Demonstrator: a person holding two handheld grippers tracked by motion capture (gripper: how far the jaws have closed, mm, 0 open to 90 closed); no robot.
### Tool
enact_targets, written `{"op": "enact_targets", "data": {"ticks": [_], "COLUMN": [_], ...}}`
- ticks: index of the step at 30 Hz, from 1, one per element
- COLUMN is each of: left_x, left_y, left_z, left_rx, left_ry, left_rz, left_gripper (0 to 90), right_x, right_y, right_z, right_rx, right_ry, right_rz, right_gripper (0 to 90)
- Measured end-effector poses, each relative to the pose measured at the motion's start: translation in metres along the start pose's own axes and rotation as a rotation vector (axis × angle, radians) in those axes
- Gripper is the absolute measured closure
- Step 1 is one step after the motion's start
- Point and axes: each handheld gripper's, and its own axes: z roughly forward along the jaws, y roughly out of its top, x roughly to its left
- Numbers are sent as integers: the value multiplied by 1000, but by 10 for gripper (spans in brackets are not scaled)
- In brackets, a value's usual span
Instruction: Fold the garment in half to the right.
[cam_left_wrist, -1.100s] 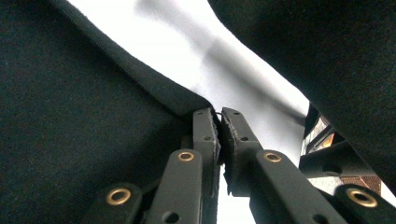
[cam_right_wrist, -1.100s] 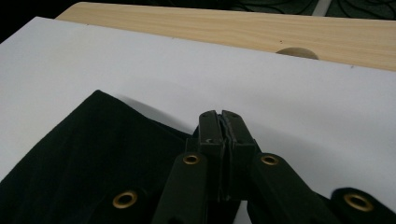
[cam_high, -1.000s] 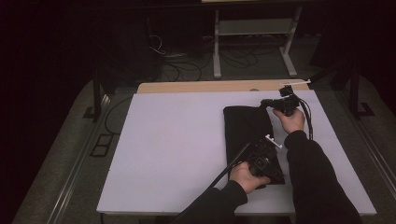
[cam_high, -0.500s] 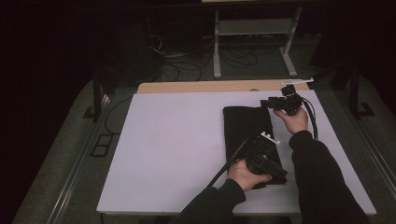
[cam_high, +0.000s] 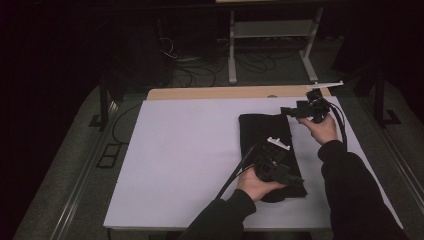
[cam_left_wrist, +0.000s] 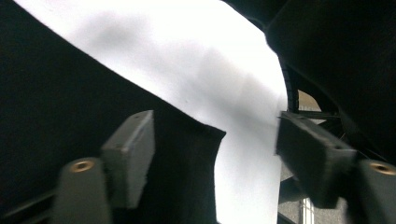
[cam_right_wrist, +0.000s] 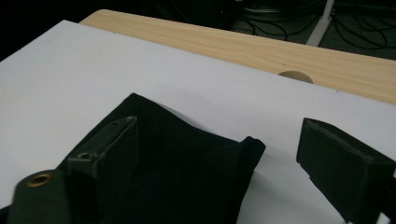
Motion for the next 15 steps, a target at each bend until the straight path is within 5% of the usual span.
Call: {"op": "enact_targets", "data": {"ticks": [3, 15], "left_x": [2, 9], "left_y": [-3, -18], "left_z": [-6, -41], "left_rx": [-3, -85], "left_ry": [8, 37], "left_rz": [-2, 47], "left_gripper": [158, 0], "right_x": [2, 12], "right_y": [0, -5], "right_z": [-6, -19], "right_rx": [0, 15], "right_ry": [-3, -21], "right_rz": [-11, -38], "right_gripper": [0, 0]}}
